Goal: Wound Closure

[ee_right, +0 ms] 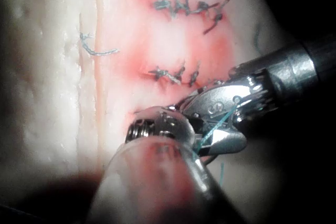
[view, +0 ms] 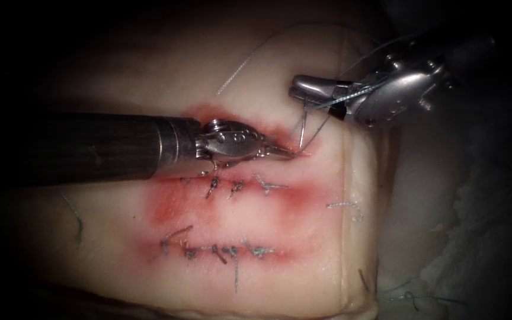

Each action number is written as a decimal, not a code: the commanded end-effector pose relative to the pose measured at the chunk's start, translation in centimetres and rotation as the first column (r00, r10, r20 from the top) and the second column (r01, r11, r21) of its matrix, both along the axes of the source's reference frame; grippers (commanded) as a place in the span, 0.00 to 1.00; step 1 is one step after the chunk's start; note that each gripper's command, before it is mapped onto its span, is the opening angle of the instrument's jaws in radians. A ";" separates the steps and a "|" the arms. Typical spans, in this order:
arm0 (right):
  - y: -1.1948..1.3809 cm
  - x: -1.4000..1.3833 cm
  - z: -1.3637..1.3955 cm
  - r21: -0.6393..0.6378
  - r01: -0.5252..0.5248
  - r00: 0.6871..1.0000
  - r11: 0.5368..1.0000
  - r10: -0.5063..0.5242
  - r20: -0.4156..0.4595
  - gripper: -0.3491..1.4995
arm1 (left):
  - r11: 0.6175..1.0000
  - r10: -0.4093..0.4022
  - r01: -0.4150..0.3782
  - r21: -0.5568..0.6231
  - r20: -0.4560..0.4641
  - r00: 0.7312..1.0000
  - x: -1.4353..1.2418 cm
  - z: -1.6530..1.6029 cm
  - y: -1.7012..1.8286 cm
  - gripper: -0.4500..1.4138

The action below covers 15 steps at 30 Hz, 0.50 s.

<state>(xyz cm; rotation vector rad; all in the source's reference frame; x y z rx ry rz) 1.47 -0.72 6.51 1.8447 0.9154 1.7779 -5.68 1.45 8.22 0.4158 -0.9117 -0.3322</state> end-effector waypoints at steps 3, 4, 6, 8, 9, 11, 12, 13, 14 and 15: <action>0.02 0.08 0.04 -0.006 0.015 1.000 1.000 -0.015 -0.011 0.00 | 0.999 0.054 -0.054 0.002 -0.040 0.998 -0.09 0.03 0.13 0.00; 0.02 0.08 0.03 -0.005 0.016 1.000 1.000 -0.016 -0.012 0.00 | 0.998 0.069 -0.069 0.005 -0.059 0.996 -0.09 0.03 0.15 0.00; 0.03 0.07 0.02 -0.010 0.016 1.000 1.000 -0.016 -0.012 0.00 | 0.995 0.099 -0.099 -0.002 -0.083 0.992 -0.11 0.05 0.18 0.00; 0.04 0.06 0.02 -0.008 0.019 1.000 1.000 -0.019 -0.010 0.00 | 0.993 0.118 -0.118 0.001 -0.101 0.988 -0.12 0.05 0.20 0.00; 0.05 0.06 0.01 -0.007 0.020 1.000 1.000 -0.020 -0.008 0.00 | 0.992 0.126 -0.126 0.006 -0.097 0.987 -0.13 0.05 0.21 0.00; 0.07 0.05 0.01 -0.007 0.032 0.999 0.999 -0.032 -0.008 0.00 | 0.987 0.158 -0.156 0.030 -0.084 0.984 -0.15 0.04 0.23 0.00; 0.08 0.05 0.02 -0.008 0.043 0.999 0.999 -0.043 -0.010 0.00 | 0.985 0.166 -0.162 0.053 -0.081 0.983 -0.16 0.03 0.26 0.00; 0.08 0.05 0.02 -0.007 0.048 0.999 0.999 -0.048 -0.009 0.00 | 0.983 0.167 -0.160 0.086 -0.080 0.983 -0.18 0.02 0.28 0.00; 0.09 0.05 0.02 -0.008 0.054 0.998 0.999 -0.054 -0.013 0.00 | 0.979 0.172 -0.162 0.121 -0.080 0.982 -0.19 0.02 0.29 0.00; 0.09 0.05 0.03 -0.007 0.066 0.998 0.998 -0.066 -0.016 0.00 | 0.970 0.179 -0.162 0.181 -0.081 0.980 -0.21 0.02 0.31 0.00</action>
